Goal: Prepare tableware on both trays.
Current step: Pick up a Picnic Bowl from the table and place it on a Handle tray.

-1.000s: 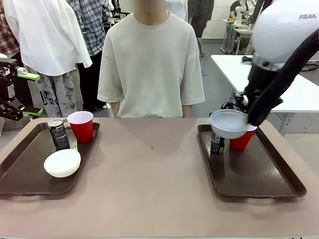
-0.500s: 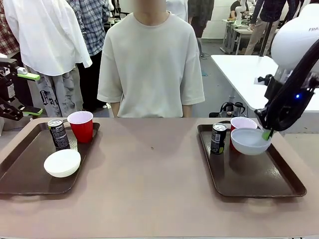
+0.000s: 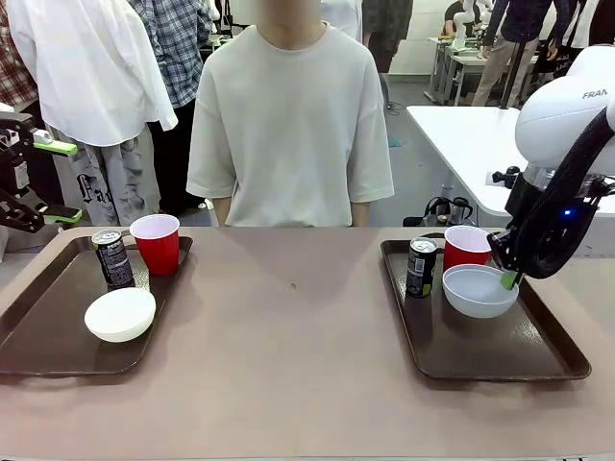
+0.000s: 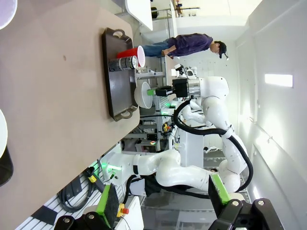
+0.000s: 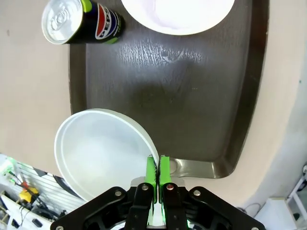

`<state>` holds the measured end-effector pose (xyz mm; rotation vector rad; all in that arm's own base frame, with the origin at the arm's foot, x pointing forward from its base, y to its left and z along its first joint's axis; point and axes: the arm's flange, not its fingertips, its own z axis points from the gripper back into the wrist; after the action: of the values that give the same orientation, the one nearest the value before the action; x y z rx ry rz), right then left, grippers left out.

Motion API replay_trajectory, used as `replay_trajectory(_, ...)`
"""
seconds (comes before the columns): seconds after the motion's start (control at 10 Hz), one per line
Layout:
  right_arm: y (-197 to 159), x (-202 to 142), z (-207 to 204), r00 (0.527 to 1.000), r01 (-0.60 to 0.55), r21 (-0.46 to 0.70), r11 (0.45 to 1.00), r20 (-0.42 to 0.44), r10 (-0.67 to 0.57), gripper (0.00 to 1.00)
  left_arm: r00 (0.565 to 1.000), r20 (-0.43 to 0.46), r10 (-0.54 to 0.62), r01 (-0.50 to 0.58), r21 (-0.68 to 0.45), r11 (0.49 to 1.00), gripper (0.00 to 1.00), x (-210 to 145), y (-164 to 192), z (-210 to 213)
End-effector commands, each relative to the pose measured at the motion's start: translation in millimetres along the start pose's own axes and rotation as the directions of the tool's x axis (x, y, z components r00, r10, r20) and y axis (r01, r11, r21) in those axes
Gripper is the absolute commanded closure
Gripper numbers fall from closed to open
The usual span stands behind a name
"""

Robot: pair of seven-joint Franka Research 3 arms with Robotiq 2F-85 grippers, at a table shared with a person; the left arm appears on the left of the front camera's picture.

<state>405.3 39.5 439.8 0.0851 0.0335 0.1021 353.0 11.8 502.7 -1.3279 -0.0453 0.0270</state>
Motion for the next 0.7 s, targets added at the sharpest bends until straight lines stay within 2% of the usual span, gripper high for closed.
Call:
replay_trajectory(0.0,-8.6,3.0,-11.4,1.0,0.007,-0.009,1.0,0.002,-0.007,0.96,1.0,-0.003,-0.019,0.019,-0.008,1.0,0.0,0.2,-0.2,1.0)
replay_trajectory(0.2,-24.3,15.1,-26.4,1.0,-0.011,0.074,0.997,-0.014,0.012,0.96,1.0,-0.003,-0.019,0.019,-0.008,1.0,0.0,0.2,-0.2,1.0)
replay_trajectory(0.4,-33.4,20.9,-46.7,0.999,-0.028,0.096,0.995,-0.016,0.03,0.96,1.0,-0.003,-0.019,0.019,-0.008,1.0,0.0,0.2,-0.2,1.0)
replay_trajectory(0.6,-38.6,25.3,-65.5,0.998,-0.055,0.094,0.994,0.032,0.052,0.96,1.0,-0.003,-0.019,0.019,-0.008,1.0,0.0,0.2,-0.2,1.0)
